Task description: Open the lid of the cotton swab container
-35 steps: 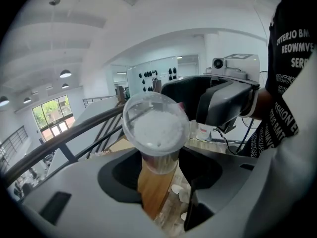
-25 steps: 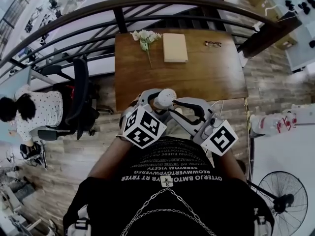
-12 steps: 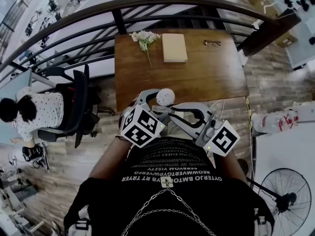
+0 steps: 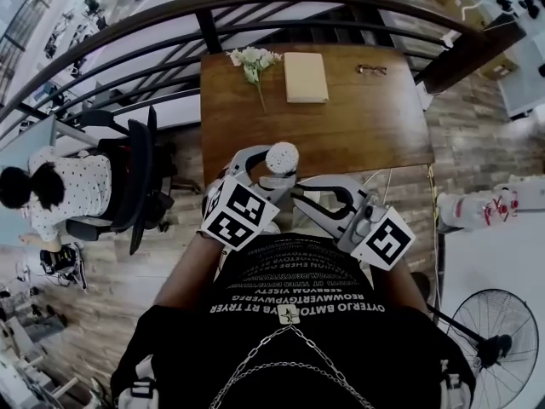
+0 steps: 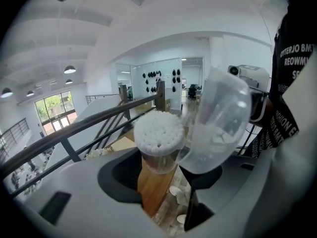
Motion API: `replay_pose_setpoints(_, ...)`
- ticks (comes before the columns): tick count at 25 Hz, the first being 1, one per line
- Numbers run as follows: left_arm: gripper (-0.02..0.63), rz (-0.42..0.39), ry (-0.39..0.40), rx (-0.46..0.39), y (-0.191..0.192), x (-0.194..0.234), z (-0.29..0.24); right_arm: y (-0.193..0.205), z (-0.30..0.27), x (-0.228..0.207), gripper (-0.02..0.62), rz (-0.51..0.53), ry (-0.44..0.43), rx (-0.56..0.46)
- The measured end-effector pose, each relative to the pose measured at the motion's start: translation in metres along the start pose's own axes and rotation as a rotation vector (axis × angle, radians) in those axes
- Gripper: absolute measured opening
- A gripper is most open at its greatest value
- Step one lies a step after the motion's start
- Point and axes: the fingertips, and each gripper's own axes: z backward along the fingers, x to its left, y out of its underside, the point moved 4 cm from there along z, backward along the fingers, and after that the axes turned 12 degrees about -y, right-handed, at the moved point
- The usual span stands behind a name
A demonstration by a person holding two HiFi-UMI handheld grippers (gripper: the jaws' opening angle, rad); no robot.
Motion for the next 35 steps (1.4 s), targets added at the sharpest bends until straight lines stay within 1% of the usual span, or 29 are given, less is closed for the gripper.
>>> replay_pose_setpoints(3, 0.25, 0.024, -0.014, -0.021, -0.002, 0.005, 0.003, 0.002, 0.0, -0.001, 0.049, -0.007, 0.009, 0.0)
replay_pose_setpoints(6, 0.25, 0.038, -0.046, -0.05, -0.004, 0.011, 0.006, 0.005, 0.007, -0.009, 0.049, -0.038, 0.063, -0.011)
replay_pose_setpoints(8, 0.25, 0.048, -0.076, -0.086, -0.009, 0.015, 0.012, 0.005, 0.016, -0.018, 0.048, -0.051, 0.132, -0.006)
replay_pose_setpoints(12, 0.25, 0.074, -0.146, -0.157, -0.019, 0.024, 0.024, 0.011, 0.043, -0.045, 0.038, -0.111, 0.33, 0.019)
replay_pose_setpoints(14, 0.25, 0.076, -0.176, -0.175, -0.021, 0.029, 0.031, 0.015, 0.058, -0.055, 0.03, -0.127, 0.402, 0.017)
replay_pose_setpoints(18, 0.25, 0.069, -0.228, -0.163, -0.018, 0.038, 0.043, 0.02, 0.087, -0.07, 0.021, -0.135, 0.523, 0.044)
replay_pose_setpoints(22, 0.25, 0.057, -0.269, -0.135, -0.013, 0.052, 0.058, 0.021, 0.115, -0.08, 0.017, -0.128, 0.612, 0.077)
replay_pose_setpoints(28, 0.25, 0.015, -0.331, -0.09, -0.013, 0.064, 0.08, 0.025, 0.145, -0.081, 0.015, -0.146, 0.704, 0.124)
replay_pose_setpoints(32, 0.25, 0.014, -0.348, -0.126, -0.022, 0.065, 0.087, 0.025, 0.149, -0.079, 0.015, -0.147, 0.706, 0.129)
replay_pose_setpoints(35, 0.25, 0.016, -0.336, -0.164, -0.03, 0.059, 0.088, 0.021, 0.15, -0.075, 0.015, -0.13, 0.7, 0.14)
